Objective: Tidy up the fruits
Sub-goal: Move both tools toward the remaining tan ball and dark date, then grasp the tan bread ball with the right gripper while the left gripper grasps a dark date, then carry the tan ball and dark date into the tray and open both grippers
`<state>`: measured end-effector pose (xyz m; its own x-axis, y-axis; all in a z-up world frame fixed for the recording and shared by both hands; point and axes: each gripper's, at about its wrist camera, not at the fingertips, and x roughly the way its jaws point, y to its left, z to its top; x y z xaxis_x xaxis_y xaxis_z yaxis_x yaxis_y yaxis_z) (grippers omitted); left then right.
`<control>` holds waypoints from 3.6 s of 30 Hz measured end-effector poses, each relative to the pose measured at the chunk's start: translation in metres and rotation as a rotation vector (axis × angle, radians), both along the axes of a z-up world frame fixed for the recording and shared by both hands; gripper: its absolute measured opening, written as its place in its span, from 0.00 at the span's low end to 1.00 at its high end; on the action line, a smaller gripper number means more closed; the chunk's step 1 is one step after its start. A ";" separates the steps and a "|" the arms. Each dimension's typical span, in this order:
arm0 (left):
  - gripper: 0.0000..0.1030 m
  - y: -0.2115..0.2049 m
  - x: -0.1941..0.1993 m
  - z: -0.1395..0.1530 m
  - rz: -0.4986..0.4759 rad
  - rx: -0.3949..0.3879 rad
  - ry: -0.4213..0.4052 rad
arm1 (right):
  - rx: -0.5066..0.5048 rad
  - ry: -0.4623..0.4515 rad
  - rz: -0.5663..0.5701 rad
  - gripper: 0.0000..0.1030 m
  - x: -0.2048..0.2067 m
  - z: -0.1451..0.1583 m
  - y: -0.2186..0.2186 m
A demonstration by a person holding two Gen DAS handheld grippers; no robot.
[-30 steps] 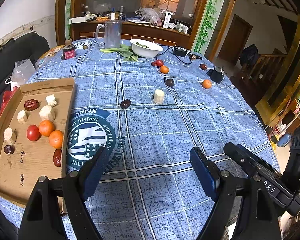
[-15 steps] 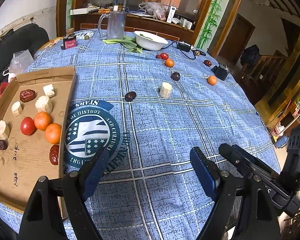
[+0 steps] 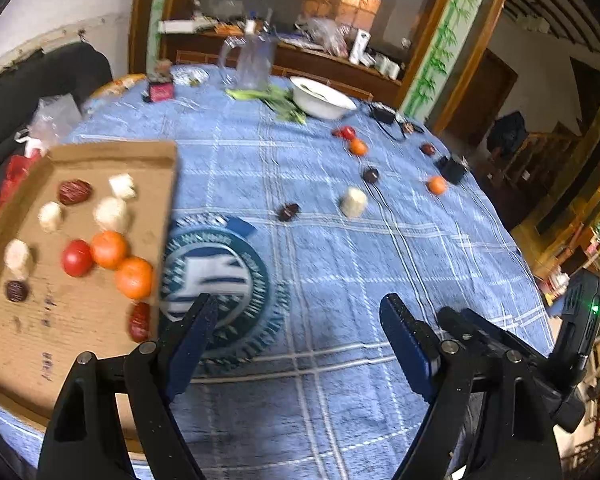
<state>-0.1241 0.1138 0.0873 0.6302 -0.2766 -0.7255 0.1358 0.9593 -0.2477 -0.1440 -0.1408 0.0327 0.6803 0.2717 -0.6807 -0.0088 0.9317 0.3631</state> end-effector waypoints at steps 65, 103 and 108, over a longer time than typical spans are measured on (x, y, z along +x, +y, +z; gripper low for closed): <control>0.21 -0.054 0.144 -0.066 -0.135 0.067 0.036 | -0.169 0.069 0.072 0.30 0.168 -0.020 0.026; 0.21 -0.046 0.146 -0.068 -0.120 -0.068 0.068 | -0.108 0.065 0.078 0.30 0.167 -0.018 0.025; 0.21 -0.047 0.146 -0.065 -0.111 -0.052 0.041 | -0.141 0.004 0.073 0.30 0.163 -0.009 0.029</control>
